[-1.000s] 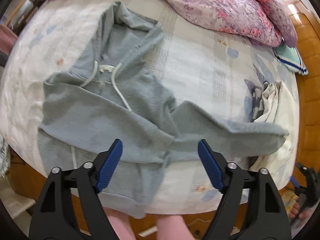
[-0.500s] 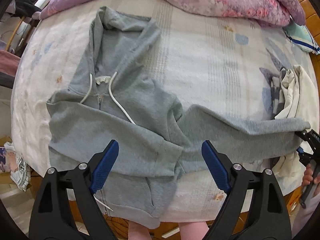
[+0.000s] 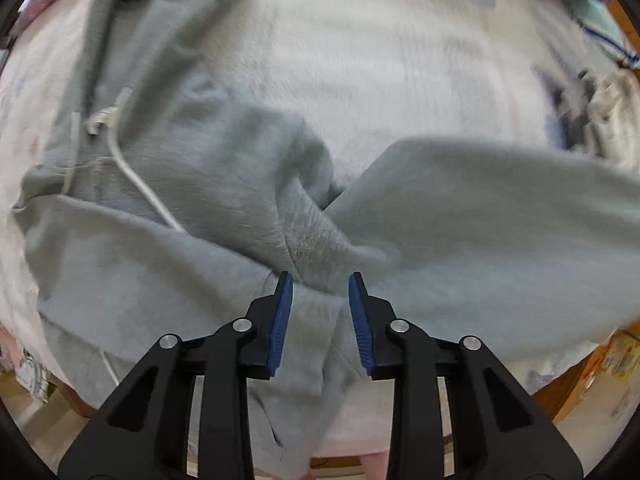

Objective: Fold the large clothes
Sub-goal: 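Grasp the sleeve cuff with the right tool and lift it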

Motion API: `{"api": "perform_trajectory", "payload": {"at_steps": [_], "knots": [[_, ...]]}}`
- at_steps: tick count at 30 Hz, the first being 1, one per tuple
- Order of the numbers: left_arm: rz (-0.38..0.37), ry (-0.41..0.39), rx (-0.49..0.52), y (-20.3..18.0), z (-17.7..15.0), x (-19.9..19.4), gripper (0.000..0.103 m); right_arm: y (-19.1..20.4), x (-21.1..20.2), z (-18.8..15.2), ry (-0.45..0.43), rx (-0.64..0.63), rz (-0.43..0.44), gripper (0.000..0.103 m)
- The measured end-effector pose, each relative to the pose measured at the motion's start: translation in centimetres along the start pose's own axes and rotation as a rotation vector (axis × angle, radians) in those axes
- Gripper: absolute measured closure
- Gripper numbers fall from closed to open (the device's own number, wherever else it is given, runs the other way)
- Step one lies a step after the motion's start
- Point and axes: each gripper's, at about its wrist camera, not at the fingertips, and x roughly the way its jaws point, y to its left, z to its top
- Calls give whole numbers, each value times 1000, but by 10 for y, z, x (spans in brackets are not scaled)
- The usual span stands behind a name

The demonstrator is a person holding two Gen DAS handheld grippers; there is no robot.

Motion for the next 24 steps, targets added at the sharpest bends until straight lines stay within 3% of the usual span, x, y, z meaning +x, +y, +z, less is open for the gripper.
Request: {"api": "perform_trajectory", "payload": {"at_steps": [7,10,14,24], "knots": [[16,2,-15,-2,9,55,76,80,-26,-18,5,-213,75,93],[30,-7,-9,-4,11,57,76,110,-23,-35,40,-275,146,93],[13,-52,1,0,3,57,76,159,-12,-52,65,-408,177,93],[-86,-135,-22,25,-13,57,77,251,35,-105,159,-510,294,93]]}}
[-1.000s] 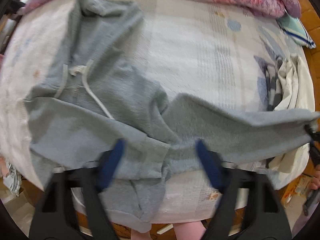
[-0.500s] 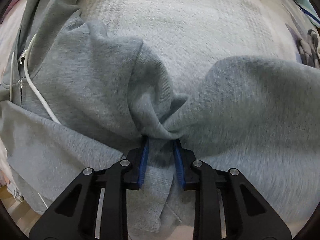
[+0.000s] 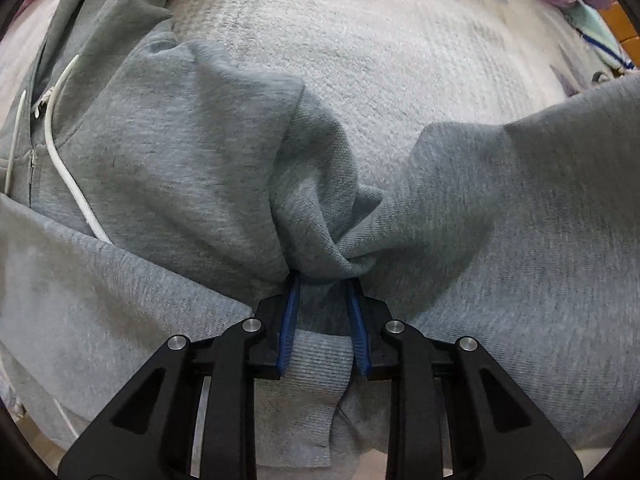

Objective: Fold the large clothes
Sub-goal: 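Grasp the sleeve cuff with the right tool and lift it, then carry the held sleeve across the hoodie body with the right tool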

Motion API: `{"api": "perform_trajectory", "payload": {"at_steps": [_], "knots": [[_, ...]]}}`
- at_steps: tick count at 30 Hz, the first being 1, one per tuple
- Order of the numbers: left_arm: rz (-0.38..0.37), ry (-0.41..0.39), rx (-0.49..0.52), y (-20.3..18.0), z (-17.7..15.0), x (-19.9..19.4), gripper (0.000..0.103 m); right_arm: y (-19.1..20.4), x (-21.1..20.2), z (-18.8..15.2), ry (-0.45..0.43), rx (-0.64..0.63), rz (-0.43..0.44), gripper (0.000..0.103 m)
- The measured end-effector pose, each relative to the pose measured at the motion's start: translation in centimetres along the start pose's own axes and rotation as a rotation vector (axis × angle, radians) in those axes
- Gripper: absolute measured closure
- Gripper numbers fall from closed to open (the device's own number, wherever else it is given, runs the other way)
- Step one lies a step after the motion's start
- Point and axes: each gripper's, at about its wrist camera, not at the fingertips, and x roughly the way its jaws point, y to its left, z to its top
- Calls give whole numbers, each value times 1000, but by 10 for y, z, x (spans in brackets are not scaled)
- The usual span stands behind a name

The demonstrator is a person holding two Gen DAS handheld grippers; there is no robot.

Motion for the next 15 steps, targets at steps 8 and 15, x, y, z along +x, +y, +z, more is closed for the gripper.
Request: {"api": "perform_trajectory", "payload": {"at_steps": [8,15], "knots": [[-16,18,-39,26,23,-58,82,60,41,-39,30,-12,-93,93],[-3,-157,73,83,36,-207,82,105,96,-74,46,15,-164,93]]}}
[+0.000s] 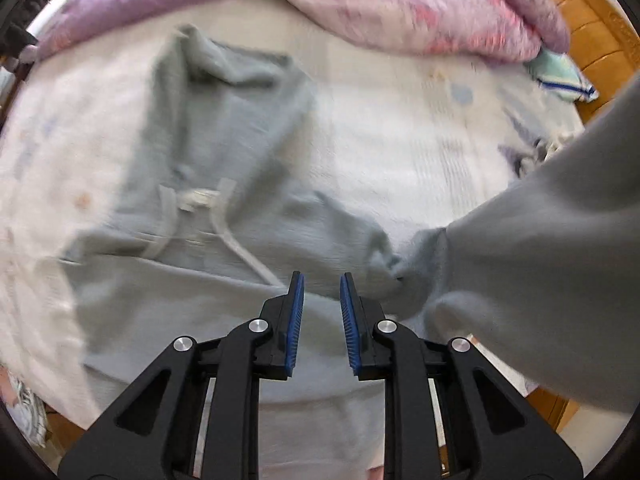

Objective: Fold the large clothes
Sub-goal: 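Carry the held sleeve across the hoodie body with the right tool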

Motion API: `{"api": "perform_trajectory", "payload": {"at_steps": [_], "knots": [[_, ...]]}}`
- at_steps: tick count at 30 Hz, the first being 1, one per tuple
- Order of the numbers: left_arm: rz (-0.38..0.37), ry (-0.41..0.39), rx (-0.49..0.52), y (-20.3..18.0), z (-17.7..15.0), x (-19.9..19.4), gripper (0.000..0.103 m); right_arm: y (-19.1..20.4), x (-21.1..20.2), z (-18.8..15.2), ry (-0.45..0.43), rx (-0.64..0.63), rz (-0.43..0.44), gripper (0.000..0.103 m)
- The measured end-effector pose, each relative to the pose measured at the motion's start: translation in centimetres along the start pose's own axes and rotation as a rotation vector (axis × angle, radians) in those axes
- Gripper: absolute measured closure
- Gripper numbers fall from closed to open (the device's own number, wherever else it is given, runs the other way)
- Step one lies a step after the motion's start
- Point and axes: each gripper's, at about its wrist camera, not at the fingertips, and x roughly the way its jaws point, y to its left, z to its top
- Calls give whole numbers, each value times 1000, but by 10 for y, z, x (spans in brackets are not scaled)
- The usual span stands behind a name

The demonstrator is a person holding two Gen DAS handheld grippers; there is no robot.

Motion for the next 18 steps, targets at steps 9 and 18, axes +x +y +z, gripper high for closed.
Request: {"api": "perform_trajectory", "payload": {"at_steps": [9,18], "knots": [[96,-16,-44,108,-2,-83,82,59,96,-47,89,2,-66,93],[190,102,-194,210,-41,-59,82,71,220,-107,220,-85,-133,88]]}}
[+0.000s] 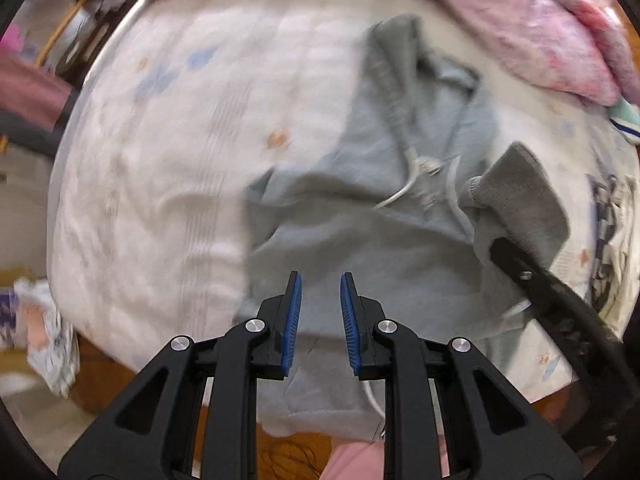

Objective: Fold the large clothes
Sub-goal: 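Carry the held sleeve across the hoodie body with the right tool, then lay the sleeve on the hoodie and open the right tool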

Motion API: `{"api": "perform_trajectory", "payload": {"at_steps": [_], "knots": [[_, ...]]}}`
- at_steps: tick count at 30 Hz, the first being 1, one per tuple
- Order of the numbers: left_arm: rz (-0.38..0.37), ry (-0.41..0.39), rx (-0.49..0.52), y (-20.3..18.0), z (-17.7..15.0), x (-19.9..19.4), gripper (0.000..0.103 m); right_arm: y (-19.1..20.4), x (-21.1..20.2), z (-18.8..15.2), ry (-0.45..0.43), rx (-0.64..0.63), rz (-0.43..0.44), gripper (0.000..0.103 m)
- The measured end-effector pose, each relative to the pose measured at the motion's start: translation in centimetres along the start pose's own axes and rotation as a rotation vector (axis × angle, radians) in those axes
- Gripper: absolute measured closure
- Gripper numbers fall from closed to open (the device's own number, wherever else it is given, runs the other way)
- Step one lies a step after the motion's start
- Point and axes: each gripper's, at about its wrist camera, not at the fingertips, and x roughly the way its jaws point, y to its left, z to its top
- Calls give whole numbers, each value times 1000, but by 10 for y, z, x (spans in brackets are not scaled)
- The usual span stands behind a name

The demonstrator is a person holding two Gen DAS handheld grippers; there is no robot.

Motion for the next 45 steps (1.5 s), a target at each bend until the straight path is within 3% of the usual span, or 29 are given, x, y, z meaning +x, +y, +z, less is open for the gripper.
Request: {"api": "perform_trajectory", "payload": {"at_steps": [1,2,4,5,6,7,9,11,13,15,18,19,21,22,23,24,26,29,33,35,36,37,38,39,40,44,45], "knots": [[1,18,-17,7,-4,6,82,2,18,-5,40,-2,27,85],[5,40,-37,15,-7,15,82,3,31,-10,86,7,69,76],[15,77,-68,28,-14,28,81,1,54,-18,187,55,142,50],[20,93,-85,35,-18,34,76,-3,60,-22,217,96,180,24],[21,106,-98,40,-21,40,70,-9,60,-25,218,138,201,10],[19,110,-103,41,-22,44,57,-18,55,-27,206,185,216,10],[5,107,-107,41,-26,49,48,-39,42,-26,206,249,236,9],[-34,118,-112,38,-26,65,32,-74,24,-28,194,318,174,9],[-89,138,-118,30,-25,85,31,-116,2,-30,147,401,113,9],[-122,177,-138,21,-21,110,24,-160,-15,-35,109,502,88,10],[1,249,-165,8,-15,151,25,-234,-34,-51,48,721,116,11],[13,264,-170,5,-12,161,30,-253,-38,-53,19,787,111,13],[-80,289,-234,1,-8,180,65,-280,-38,-52,-10,862,135,29],[-120,304,-269,1,-8,186,93,-292,-34,-50,-16,899,164,32],[-121,318,-298,1,-8,191,97,-304,-27,-49,-9,942,192,33],[-102,308,-299,0,-7,192,98,-312,-19,-51,9,1000,230,41],[-78,291,-264,-3,-6,185,99,-325,-9,-53,25,1095,256,96],[-17,223,-233,0,-8,160,99,-324,-17,-54,64,1051,146,97],[31,239,-255,14,-22,147,99,-321,-21,-82,163,1064,117,97],[63,244,-239,16,-31,151,99,-322,-11,-101,229,1077,56,93],[112,261,-214,15,-35,156,99,-324,-6,-105,244,1088,56,78],[164,272,-186,14,-36,159,96,-327,-3,-111,257,1125,86,72],[208,279,-148,12,-36,160,80,-330,-4,-113,259,1166,116,63],[200,256,-136,11,-34,156,69,-332,-11,-114,251,1206,130,55],[187,233,-135,12,-32,152,51,-332,-19,-110,235,1205,110,53],[216,163,-87,4,-8,127,49,-316,-79,-52,67,866,-141,53],[207,124,-72,-2,1,118,49,-308,-89,-35,-7,756,-126,47]]}}
